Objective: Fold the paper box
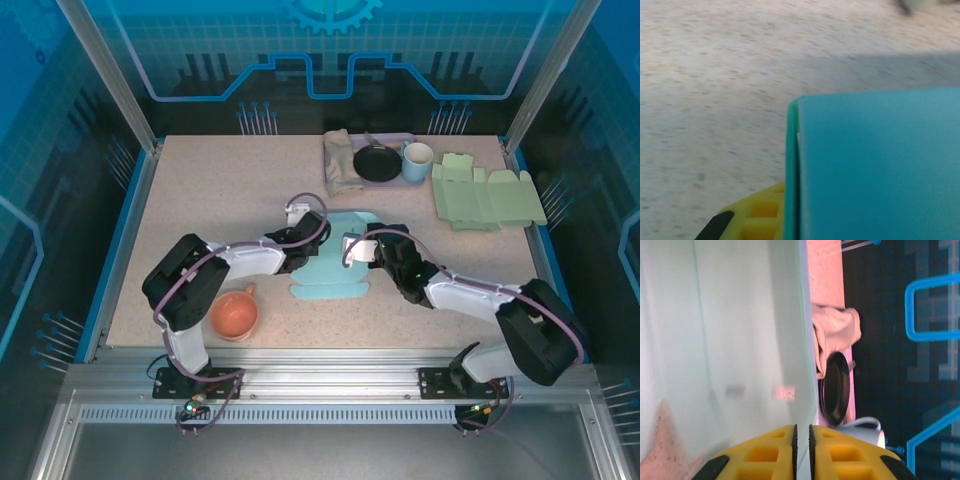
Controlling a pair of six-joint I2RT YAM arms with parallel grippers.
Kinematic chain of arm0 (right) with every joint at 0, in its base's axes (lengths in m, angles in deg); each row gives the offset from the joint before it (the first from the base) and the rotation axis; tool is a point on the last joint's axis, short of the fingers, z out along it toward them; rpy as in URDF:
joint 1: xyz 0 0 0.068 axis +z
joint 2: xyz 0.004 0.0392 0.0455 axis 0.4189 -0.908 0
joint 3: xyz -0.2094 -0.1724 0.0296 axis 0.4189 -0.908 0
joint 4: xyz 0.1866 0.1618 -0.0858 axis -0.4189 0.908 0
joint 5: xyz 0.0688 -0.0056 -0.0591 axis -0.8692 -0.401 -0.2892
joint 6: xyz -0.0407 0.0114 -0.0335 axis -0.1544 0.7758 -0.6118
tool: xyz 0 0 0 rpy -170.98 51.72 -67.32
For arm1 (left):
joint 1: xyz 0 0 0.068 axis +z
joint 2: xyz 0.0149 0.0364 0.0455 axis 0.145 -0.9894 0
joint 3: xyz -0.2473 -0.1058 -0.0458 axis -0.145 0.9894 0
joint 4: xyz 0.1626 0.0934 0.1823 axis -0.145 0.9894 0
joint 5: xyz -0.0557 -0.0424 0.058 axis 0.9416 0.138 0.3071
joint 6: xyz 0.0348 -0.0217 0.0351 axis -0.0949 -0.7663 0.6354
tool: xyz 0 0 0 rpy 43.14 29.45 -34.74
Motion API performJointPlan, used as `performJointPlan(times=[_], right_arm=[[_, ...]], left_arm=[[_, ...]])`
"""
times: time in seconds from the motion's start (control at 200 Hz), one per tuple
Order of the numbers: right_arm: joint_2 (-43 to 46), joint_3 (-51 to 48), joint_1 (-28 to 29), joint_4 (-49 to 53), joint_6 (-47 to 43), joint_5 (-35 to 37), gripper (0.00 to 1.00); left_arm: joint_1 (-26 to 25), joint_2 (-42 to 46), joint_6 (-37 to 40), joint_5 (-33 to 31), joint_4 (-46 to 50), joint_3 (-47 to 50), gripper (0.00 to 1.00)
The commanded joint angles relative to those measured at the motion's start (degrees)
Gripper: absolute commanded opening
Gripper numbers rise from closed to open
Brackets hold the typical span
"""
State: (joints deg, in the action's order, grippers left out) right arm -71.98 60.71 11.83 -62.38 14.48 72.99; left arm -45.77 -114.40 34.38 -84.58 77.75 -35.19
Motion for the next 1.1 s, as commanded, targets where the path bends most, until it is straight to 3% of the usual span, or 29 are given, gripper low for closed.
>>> performJointPlan(times=[0.0,0.155,0.33,0.47,0.65,0.87,1.09], right_arm=[[4.04,1.04,-0.87,6.99,5.99,-0.65,0.23],[11.23,2.88,-1.83,14.97,15.19,-5.61,0.29],[13.73,9.99,-2.89,21.62,38.79,-7.58,0.34],[10.78,19.75,-3.09,31.73,62.68,-4.63,0.37],[0.50,33.59,-3.22,48.36,87.10,-8.33,0.40],[-8.64,37.10,-2.72,47.44,102.80,-16.73,0.42],[-13.80,36.46,-2.40,44.45,107.24,-20.01,0.43]], left_arm=[[1.04,0.74,-0.69,-5.30,3.79,2.40,0.04],[0.96,1.60,0.86,-4.92,2.10,3.77,0.04],[0.45,2.71,3.38,-4.48,-1.39,6.29,0.04],[-0.18,4.78,5.78,-2.58,-5.84,9.24,0.04],[-0.80,6.40,8.01,-2.16,-9.43,11.85,0.04],[-1.50,6.15,8.69,-2.47,-10.77,12.69,0.04],[-2.27,5.35,9.26,-1.82,-12.54,13.51,0.04]])
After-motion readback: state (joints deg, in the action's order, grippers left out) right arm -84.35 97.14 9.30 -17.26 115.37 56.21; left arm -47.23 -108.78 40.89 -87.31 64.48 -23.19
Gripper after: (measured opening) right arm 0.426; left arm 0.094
